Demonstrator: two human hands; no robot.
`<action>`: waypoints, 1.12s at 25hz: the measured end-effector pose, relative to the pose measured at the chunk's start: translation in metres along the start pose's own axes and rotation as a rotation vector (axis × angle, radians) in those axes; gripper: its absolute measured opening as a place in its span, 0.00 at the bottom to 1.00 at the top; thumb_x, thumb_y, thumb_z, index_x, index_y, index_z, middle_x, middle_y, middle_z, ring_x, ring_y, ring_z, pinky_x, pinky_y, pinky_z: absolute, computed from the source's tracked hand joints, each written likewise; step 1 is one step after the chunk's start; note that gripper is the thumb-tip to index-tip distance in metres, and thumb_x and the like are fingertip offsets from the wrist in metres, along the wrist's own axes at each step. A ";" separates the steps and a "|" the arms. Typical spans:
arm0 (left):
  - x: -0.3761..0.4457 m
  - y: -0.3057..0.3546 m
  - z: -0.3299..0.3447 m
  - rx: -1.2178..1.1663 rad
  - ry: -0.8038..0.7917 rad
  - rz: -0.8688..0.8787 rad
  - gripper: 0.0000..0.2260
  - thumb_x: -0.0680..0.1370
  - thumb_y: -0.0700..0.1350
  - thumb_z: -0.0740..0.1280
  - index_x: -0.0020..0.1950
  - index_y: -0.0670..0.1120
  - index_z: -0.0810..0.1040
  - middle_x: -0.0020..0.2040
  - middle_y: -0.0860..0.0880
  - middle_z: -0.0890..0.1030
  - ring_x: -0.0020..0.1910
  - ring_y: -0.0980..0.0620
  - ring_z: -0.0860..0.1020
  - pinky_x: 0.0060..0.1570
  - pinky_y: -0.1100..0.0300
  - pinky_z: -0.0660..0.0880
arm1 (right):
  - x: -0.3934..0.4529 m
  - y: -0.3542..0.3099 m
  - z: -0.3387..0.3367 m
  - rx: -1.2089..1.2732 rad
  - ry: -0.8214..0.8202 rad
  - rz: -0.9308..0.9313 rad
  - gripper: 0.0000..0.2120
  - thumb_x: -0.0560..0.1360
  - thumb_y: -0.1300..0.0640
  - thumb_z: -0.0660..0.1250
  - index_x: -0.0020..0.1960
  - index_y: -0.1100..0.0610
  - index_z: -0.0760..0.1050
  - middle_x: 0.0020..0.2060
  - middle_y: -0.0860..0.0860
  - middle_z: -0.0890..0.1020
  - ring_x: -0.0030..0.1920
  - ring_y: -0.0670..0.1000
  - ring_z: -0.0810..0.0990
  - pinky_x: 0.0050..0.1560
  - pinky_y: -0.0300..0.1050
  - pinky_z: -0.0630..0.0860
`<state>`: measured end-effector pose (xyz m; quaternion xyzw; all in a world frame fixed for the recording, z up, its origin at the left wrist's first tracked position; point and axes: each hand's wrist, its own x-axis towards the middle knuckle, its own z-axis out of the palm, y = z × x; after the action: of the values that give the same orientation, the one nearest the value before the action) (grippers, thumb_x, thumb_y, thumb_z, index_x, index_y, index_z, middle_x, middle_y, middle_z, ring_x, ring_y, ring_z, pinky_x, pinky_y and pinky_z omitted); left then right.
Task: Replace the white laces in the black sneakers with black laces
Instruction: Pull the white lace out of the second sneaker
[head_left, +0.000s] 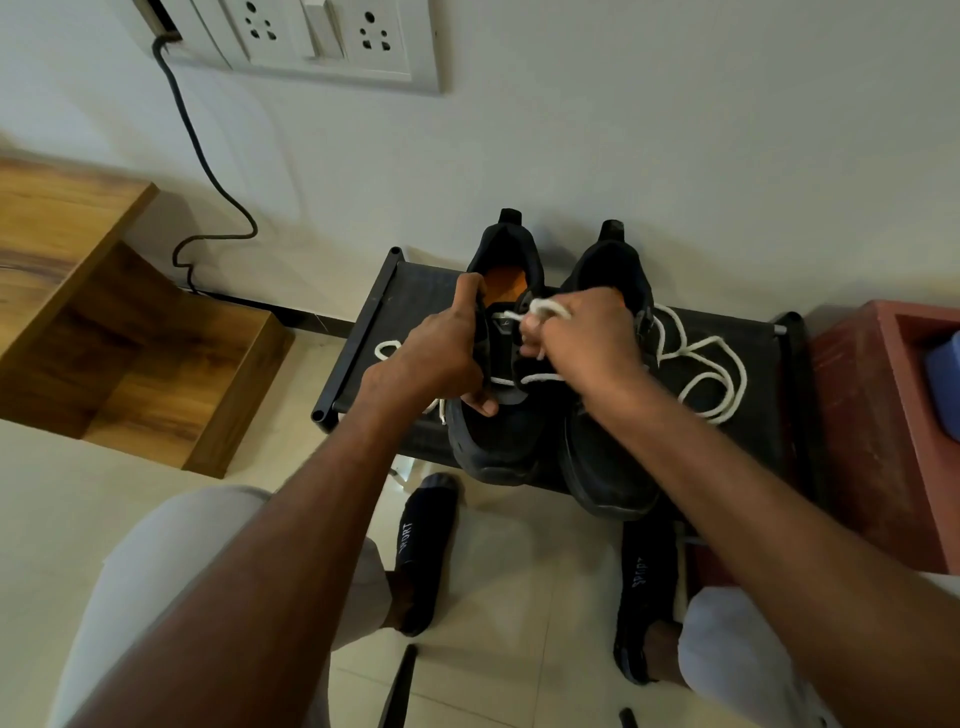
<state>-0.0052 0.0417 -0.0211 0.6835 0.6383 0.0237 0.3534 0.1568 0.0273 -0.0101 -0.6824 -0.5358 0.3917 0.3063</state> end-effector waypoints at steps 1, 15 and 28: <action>0.000 0.000 0.000 0.001 0.005 0.000 0.56 0.62 0.37 0.85 0.76 0.55 0.50 0.54 0.47 0.79 0.49 0.47 0.79 0.45 0.51 0.76 | 0.005 -0.004 -0.011 0.128 0.021 0.038 0.04 0.79 0.58 0.73 0.46 0.50 0.84 0.38 0.49 0.87 0.38 0.46 0.87 0.47 0.47 0.84; 0.000 0.007 -0.028 0.170 0.015 0.024 0.51 0.69 0.54 0.82 0.79 0.57 0.49 0.75 0.41 0.70 0.68 0.38 0.74 0.66 0.41 0.73 | -0.008 -0.010 -0.048 -0.672 0.096 -0.417 0.10 0.75 0.56 0.77 0.52 0.54 0.78 0.53 0.51 0.78 0.53 0.54 0.77 0.48 0.47 0.73; -0.010 0.019 0.007 0.169 0.004 -0.031 0.66 0.59 0.43 0.87 0.81 0.58 0.42 0.69 0.39 0.74 0.65 0.36 0.77 0.61 0.43 0.74 | -0.007 0.002 -0.022 -0.615 -0.276 -0.236 0.06 0.77 0.47 0.74 0.48 0.49 0.87 0.38 0.45 0.82 0.45 0.48 0.82 0.47 0.48 0.80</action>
<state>0.0128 0.0313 -0.0124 0.7008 0.6491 -0.0342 0.2937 0.1755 0.0198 0.0006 -0.6167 -0.7400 0.2627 0.0545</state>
